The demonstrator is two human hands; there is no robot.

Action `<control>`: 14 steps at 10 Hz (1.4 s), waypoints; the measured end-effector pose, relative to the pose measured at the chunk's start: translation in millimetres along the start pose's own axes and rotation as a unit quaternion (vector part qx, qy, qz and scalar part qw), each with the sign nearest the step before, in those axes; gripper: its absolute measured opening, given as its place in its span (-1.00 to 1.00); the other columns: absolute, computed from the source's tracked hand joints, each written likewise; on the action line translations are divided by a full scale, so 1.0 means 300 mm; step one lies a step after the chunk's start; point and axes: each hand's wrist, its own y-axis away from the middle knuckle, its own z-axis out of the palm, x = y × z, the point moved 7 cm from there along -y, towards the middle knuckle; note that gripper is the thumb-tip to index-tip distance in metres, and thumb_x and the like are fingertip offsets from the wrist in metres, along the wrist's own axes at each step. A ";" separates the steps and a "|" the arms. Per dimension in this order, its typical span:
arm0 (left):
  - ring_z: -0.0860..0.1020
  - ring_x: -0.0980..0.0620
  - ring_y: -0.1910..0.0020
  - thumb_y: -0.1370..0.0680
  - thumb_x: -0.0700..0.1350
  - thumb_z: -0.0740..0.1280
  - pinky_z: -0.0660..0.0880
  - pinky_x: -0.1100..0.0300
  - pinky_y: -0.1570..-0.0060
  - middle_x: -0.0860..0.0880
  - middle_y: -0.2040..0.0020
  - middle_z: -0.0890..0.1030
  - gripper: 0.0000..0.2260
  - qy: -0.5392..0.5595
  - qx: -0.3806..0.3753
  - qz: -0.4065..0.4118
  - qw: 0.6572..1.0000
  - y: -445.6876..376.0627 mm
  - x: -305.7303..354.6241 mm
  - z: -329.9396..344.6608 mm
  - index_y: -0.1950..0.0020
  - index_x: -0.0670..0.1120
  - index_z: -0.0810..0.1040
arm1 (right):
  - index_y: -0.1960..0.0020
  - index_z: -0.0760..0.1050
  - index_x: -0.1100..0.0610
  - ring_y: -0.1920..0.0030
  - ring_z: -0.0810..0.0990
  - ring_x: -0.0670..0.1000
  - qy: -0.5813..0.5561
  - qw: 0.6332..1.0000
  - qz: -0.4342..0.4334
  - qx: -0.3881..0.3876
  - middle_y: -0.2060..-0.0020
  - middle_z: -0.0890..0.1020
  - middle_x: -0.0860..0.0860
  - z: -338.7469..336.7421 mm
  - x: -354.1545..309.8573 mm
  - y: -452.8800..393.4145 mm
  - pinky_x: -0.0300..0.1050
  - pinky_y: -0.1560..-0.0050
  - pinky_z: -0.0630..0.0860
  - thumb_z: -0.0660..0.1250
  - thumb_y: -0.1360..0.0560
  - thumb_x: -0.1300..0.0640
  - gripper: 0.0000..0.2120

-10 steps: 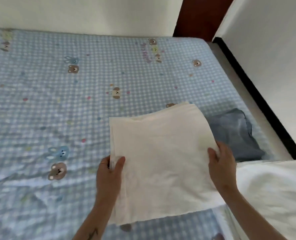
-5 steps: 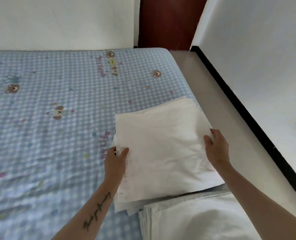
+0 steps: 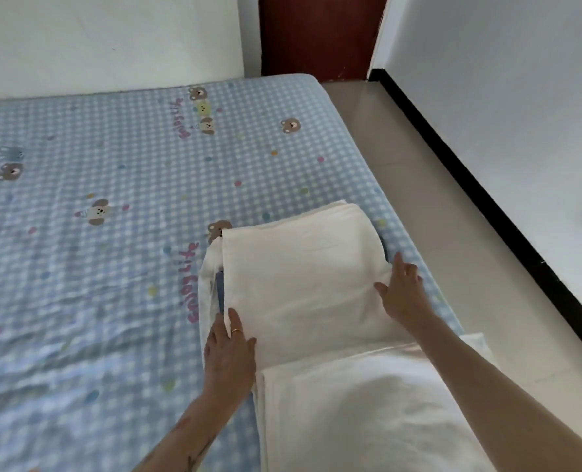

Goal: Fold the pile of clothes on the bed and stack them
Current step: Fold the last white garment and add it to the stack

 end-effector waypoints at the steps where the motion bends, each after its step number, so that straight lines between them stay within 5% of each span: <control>1: 0.16 -0.24 -0.48 -0.61 -0.13 0.08 0.18 0.03 -0.45 -0.28 -0.47 0.21 -0.54 0.067 0.173 0.156 0.970 0.305 0.101 -0.116 -0.46 -0.33 0.18 | -0.52 0.13 0.11 -0.42 0.27 0.16 -0.027 0.981 -0.149 0.120 -0.44 0.27 0.13 -0.207 -0.037 0.318 0.09 -0.34 0.33 0.12 -0.61 0.01 -0.49; 2: 0.15 -0.17 -0.46 -0.63 -0.05 -0.05 0.15 0.12 -0.39 -0.23 -0.49 0.18 -0.54 0.148 0.240 0.203 0.938 0.584 0.181 -0.146 -0.45 -0.26 0.24 | -0.49 0.20 -0.03 -0.48 0.19 0.02 0.050 0.964 -0.246 0.087 -0.49 0.23 0.03 -0.247 0.044 0.636 -0.02 -0.42 0.23 -0.02 -0.62 -0.11 -0.54; 3: -0.10 0.02 -0.54 -0.59 0.19 -0.19 -0.05 0.17 -0.44 -0.10 -0.56 -0.06 -0.43 0.085 0.128 0.227 0.962 0.733 0.328 0.025 -0.54 -0.06 0.02 | -0.44 0.33 0.01 -0.51 0.04 0.05 0.147 0.949 -0.277 -0.015 -0.47 0.28 0.07 -0.178 0.187 0.743 0.04 -0.43 0.02 -0.12 -0.59 -0.20 -0.45; 4: -0.03 0.14 -0.53 -0.54 0.17 -0.01 0.05 0.08 -0.41 -0.05 -0.55 0.07 -0.59 0.082 0.115 0.192 0.971 0.774 0.446 0.179 -0.27 0.02 0.39 | -0.38 0.42 0.03 -0.53 -0.13 -0.01 0.180 0.941 -0.285 -0.040 -0.50 0.21 0.02 -0.134 0.297 0.689 0.06 -0.40 -0.07 -0.17 -0.58 -0.23 -0.39; 5: 0.13 0.08 -0.50 -0.30 0.03 0.24 0.27 -0.08 -0.26 -0.01 -0.54 0.15 -0.63 0.053 0.176 0.146 0.972 0.727 0.478 0.278 -0.10 0.04 0.46 | -0.39 0.35 0.00 -0.53 -0.18 -0.03 0.145 0.944 -0.291 -0.049 -0.54 0.02 -0.01 -0.074 0.356 0.635 0.07 -0.39 -0.05 -0.19 -0.57 -0.25 -0.41; 6: 0.42 -0.21 -0.32 -0.08 0.16 0.45 0.36 -0.35 -0.11 -0.13 -0.30 0.45 -0.58 0.069 0.207 0.071 0.973 0.720 0.516 0.392 0.12 0.09 0.55 | -0.46 0.17 -0.03 -0.54 -0.14 -0.03 0.075 0.942 -0.320 -0.062 -0.55 -0.12 -0.02 -0.030 0.379 0.601 0.05 -0.44 -0.07 -0.19 -0.55 -0.28 -0.41; 7: 0.48 -0.23 -0.25 0.06 0.20 0.46 0.29 -0.39 -0.17 -0.20 -0.16 0.57 -0.34 0.109 0.228 -0.023 0.967 0.715 0.548 0.447 -0.01 0.06 0.52 | -0.55 -0.09 0.01 -0.54 -0.10 0.02 -0.006 0.939 -0.344 -0.030 -0.55 -0.11 0.04 -0.031 0.382 0.554 0.07 -0.45 -0.08 -0.20 -0.54 -0.28 -0.34; 8: 0.45 -0.05 -0.31 -0.03 0.25 0.42 0.30 -0.21 -0.27 -0.14 -0.24 0.57 -0.25 0.088 0.202 -0.107 0.970 0.714 0.504 0.451 -0.18 0.05 0.50 | -0.55 -0.17 0.05 -0.54 -0.15 0.05 -0.029 0.939 -0.340 -0.032 -0.54 -0.16 0.08 -0.042 0.410 0.533 0.10 -0.44 -0.12 -0.23 -0.54 -0.28 -0.32; 9: 0.32 0.09 -0.42 -0.11 0.23 0.46 0.31 -0.08 -0.26 -0.05 -0.34 0.49 -0.25 0.062 0.107 -0.114 0.986 0.735 0.478 0.473 -0.29 0.12 0.44 | -0.50 -0.22 -0.22 -0.53 -0.09 -0.12 -0.156 0.904 -0.375 -0.135 -0.53 -0.09 -0.19 -0.080 0.362 0.548 0.09 -0.42 -0.05 -0.38 -0.52 -0.28 -0.44; 10: 0.23 0.04 -0.48 -0.25 0.26 0.41 0.17 -0.03 -0.35 -0.01 -0.48 0.30 -0.27 0.032 0.013 -0.075 0.997 0.754 0.462 0.489 -0.38 0.10 0.38 | -0.31 -0.12 -0.57 -0.46 0.00 -0.29 -0.356 0.860 -0.316 -0.182 -0.40 0.07 -0.50 -0.100 0.267 0.526 0.12 -0.40 0.07 -0.55 -0.31 -0.37 -0.40; 11: 0.04 -0.03 -0.53 -0.45 0.31 0.19 -0.06 -0.01 -0.42 -0.06 -0.54 0.15 -0.38 -0.076 -0.113 -0.051 0.989 0.799 0.439 0.474 -0.44 0.05 0.34 | -0.40 -0.36 -0.38 -0.49 -0.21 -0.21 -0.227 0.911 -0.309 -0.150 -0.46 -0.21 -0.38 -0.125 0.285 0.511 0.13 -0.37 0.05 -0.46 -0.41 -0.32 -0.45; 12: 0.04 -0.03 -0.52 -0.44 0.40 0.15 -0.06 0.03 -0.41 -0.08 -0.50 0.25 -0.29 -0.062 -0.105 -0.077 0.990 0.804 0.466 0.373 -0.48 0.03 0.27 | -0.50 -0.37 -0.07 -0.53 -0.14 0.01 -0.140 0.899 -0.386 -0.152 -0.52 -0.27 -0.12 -0.198 0.263 0.496 0.04 -0.21 0.30 -0.40 -0.55 -0.19 -0.45; 13: -0.10 0.07 -0.53 -0.56 0.31 -0.07 -0.12 0.17 -0.43 -0.02 -0.57 -0.05 -0.36 -0.009 0.005 -0.098 0.995 0.763 0.563 0.211 -0.55 0.01 -0.03 | -0.52 -0.08 0.00 -0.18 0.51 0.18 -0.043 0.860 -0.456 -0.224 -0.48 0.23 0.17 -0.297 0.175 0.424 -0.15 0.30 0.59 -0.34 -0.59 -0.15 -0.46; 14: 0.12 0.36 -0.42 -0.61 0.20 -0.14 0.11 0.48 -0.31 0.24 -0.52 0.06 -0.54 0.211 0.202 -0.157 0.944 0.646 0.713 0.048 -0.49 0.16 0.14 | -0.24 0.46 0.06 0.19 0.71 0.10 0.005 0.812 -0.553 -0.185 0.04 0.69 0.18 -0.387 0.058 0.224 -0.17 0.45 0.59 -0.09 -0.61 -0.15 -0.54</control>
